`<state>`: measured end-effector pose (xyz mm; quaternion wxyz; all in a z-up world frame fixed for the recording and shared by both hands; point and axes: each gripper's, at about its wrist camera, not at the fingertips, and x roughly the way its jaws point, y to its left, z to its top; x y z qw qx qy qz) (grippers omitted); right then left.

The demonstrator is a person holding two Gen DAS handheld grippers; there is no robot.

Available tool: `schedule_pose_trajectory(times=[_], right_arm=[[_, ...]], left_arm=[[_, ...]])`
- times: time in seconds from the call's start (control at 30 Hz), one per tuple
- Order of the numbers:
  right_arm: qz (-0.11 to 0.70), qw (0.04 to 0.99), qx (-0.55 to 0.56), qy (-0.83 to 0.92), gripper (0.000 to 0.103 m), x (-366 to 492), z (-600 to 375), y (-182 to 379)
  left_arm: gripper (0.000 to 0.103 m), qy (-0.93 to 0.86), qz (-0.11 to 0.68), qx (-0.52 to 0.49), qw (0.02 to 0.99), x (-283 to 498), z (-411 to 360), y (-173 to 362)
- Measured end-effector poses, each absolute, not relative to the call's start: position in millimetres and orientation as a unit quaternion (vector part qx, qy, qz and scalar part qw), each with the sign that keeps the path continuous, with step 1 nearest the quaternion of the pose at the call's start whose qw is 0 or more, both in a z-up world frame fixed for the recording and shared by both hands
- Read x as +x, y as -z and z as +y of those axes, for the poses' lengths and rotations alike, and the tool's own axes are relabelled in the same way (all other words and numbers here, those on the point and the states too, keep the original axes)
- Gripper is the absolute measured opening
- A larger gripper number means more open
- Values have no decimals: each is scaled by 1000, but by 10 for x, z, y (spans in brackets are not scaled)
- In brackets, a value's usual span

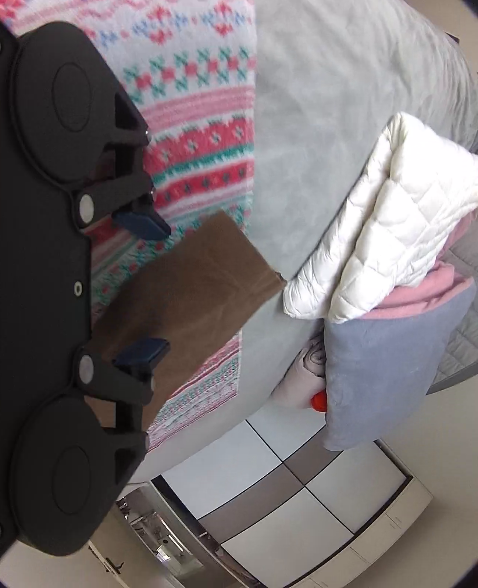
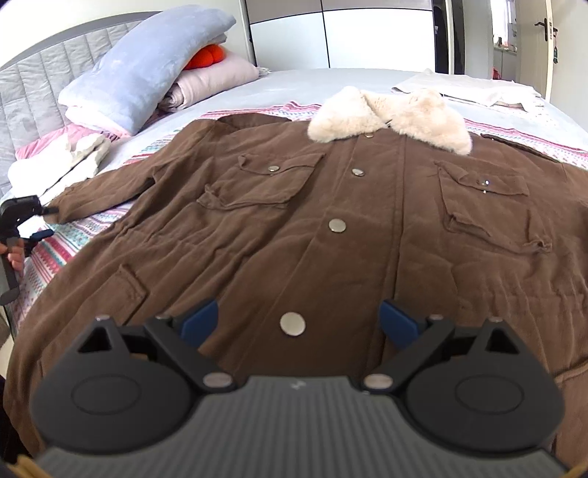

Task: Fold large clothes
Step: 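Grasp the coat hem corner with the left tool and lift it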

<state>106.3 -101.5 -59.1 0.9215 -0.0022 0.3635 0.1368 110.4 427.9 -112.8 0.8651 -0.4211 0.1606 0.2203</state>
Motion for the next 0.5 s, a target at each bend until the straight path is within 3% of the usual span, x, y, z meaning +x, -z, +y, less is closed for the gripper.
schedule_pose_trajectory(times=[0.1,0.13,0.17,0.2,0.43,0.47,0.5], right_arm=[[357,925,-2,-132,96,1054,-991,589],[350,927,0,-133,96,1053,-983,583],[346,929,0,-132,96,1065,-964,568],[344,930,-4,-130,96,1093,-930,536],[286,942,-29,-174,95,1697,-168,153],[277,942,-30,-185,91,1848,7,140],[271,942,-28,-197,79,2015,188,153]], left_arm=[[56,-234,154,-433,857,1336,4314,1151],[40,-238,151,-437,854,1395,4325,1165],[14,-236,154,-437,854,1443,4354,1183],[10,-237,150,-438,854,1456,4388,1204],[6,-276,14,-385,881,1254,4392,981],[6,-272,8,-384,882,1271,4419,991],[6,-269,6,-387,882,1287,4446,1014]])
